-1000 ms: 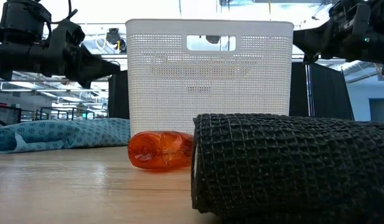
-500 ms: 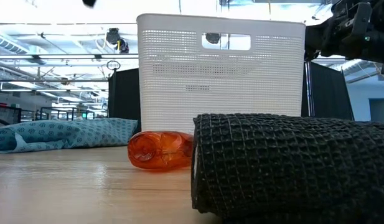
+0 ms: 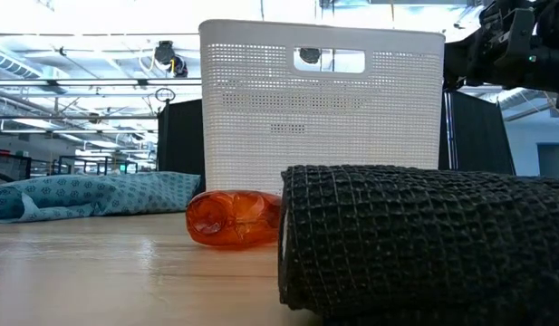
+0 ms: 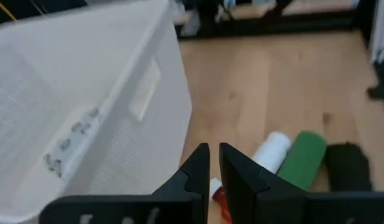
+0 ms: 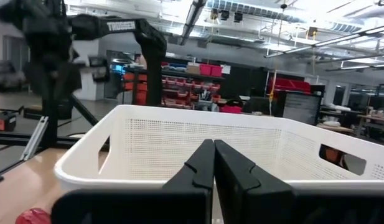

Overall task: Pick & place medical supplies in basket/bin
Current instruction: Adjust the white bin, then put the red pill bottle in the white bin

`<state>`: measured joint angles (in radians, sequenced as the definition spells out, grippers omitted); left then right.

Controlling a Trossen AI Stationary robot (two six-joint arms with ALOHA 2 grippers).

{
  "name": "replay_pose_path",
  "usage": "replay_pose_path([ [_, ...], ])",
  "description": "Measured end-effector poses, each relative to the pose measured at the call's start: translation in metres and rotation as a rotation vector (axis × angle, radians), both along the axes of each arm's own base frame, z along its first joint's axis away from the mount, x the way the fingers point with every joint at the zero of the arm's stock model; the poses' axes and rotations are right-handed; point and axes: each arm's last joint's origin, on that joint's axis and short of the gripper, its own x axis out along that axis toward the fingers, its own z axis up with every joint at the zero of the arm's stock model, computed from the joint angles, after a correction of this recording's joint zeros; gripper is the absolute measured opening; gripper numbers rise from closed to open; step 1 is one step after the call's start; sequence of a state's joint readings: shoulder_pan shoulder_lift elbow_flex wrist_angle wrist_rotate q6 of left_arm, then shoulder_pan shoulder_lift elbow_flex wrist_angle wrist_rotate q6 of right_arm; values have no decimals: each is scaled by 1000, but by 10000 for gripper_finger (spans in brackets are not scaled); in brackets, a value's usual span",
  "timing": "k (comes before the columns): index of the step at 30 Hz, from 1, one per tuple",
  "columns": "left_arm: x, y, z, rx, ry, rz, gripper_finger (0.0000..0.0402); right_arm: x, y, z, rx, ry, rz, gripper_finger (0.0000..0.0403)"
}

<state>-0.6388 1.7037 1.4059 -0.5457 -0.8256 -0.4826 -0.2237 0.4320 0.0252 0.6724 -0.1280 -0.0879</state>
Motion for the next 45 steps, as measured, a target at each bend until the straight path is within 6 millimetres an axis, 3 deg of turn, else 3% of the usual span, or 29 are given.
replay_pose_path([
  [3,12,13,-27,23,71,59,42,0,0,0,-2,-1,2,0],
  [6,17,33,-40,17,116,149,42,0,0,0,-5,-4,1,0],
  [11,21,60,-47,4,146,241,42,0,0,0,-6,4,0,0],
  [23,31,93,-49,-9,209,284,42,1,0,-5,11,47,2,0],
  [28,30,83,-46,-162,264,164,42,1,0,-5,29,49,7,0],
  [35,19,43,-38,-435,308,104,6,1,0,-5,32,50,9,0],
  [41,17,31,-40,-490,291,125,33,1,0,-5,35,51,9,0],
  [45,25,27,-45,-538,295,65,81,1,0,-5,35,51,10,0],
])
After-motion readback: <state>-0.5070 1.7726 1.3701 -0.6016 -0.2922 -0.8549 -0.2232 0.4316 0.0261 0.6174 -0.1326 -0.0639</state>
